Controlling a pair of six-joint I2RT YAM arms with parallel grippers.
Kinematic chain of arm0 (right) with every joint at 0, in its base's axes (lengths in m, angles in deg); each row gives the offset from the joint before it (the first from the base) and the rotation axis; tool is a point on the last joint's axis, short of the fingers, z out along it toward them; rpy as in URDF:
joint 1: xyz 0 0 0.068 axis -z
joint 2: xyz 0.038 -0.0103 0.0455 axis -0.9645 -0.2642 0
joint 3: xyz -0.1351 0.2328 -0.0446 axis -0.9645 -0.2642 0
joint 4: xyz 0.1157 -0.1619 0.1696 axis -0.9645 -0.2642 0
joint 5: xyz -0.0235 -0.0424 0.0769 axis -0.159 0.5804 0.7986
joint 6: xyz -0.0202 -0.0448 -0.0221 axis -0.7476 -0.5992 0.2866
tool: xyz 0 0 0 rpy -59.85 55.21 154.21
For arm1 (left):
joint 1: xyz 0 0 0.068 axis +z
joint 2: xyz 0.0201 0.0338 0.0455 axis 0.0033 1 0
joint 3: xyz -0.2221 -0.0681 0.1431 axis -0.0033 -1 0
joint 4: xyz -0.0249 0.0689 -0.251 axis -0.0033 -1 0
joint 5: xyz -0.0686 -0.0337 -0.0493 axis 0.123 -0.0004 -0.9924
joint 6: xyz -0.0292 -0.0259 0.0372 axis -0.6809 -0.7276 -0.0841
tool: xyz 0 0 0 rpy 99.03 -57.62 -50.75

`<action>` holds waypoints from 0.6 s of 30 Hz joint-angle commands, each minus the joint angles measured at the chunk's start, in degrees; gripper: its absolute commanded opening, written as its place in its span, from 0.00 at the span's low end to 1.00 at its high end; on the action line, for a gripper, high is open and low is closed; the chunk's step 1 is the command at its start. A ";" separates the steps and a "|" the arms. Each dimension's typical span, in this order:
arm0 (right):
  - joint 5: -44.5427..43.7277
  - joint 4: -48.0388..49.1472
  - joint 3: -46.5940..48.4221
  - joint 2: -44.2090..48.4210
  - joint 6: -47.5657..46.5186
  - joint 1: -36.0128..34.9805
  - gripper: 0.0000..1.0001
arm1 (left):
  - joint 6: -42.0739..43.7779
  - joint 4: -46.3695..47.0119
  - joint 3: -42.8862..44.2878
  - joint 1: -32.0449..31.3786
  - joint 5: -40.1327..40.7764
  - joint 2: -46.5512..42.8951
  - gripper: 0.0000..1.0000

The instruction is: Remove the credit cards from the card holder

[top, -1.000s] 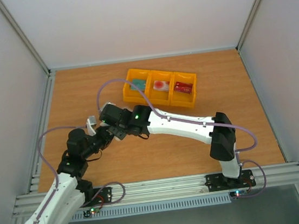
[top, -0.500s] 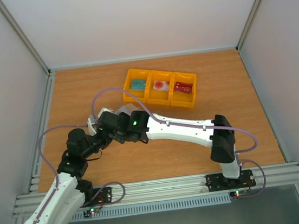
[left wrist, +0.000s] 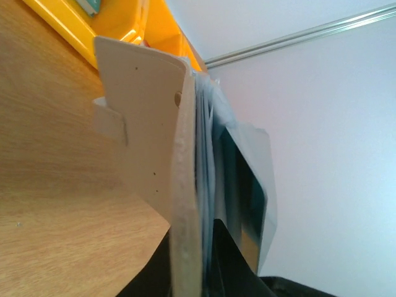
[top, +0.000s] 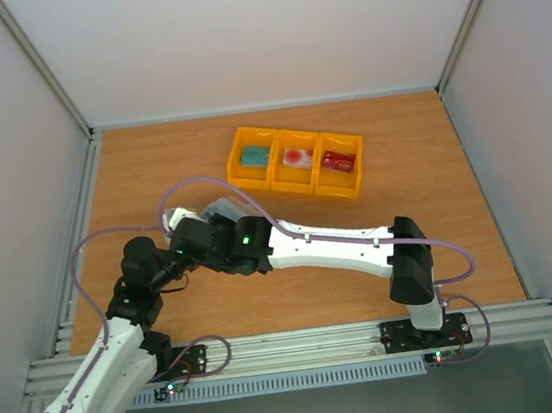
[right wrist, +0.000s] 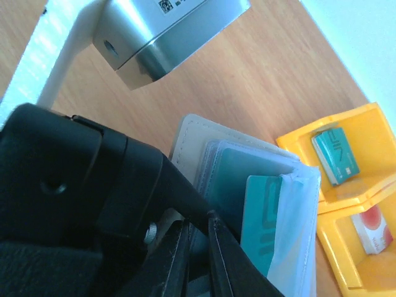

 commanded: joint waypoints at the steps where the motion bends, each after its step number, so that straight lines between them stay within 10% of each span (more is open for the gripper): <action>1: -0.16 1.19 -0.50 -0.39 -3.70 -1.90 0.13 | -0.04 12.77 2.25 -0.28 -1.75 -0.54 0.00; 18: 10.30 6.15 -6.38 11.02 -3.75 -3.94 0.27 | 0.66 8.93 2.27 -0.19 0.08 -0.32 0.00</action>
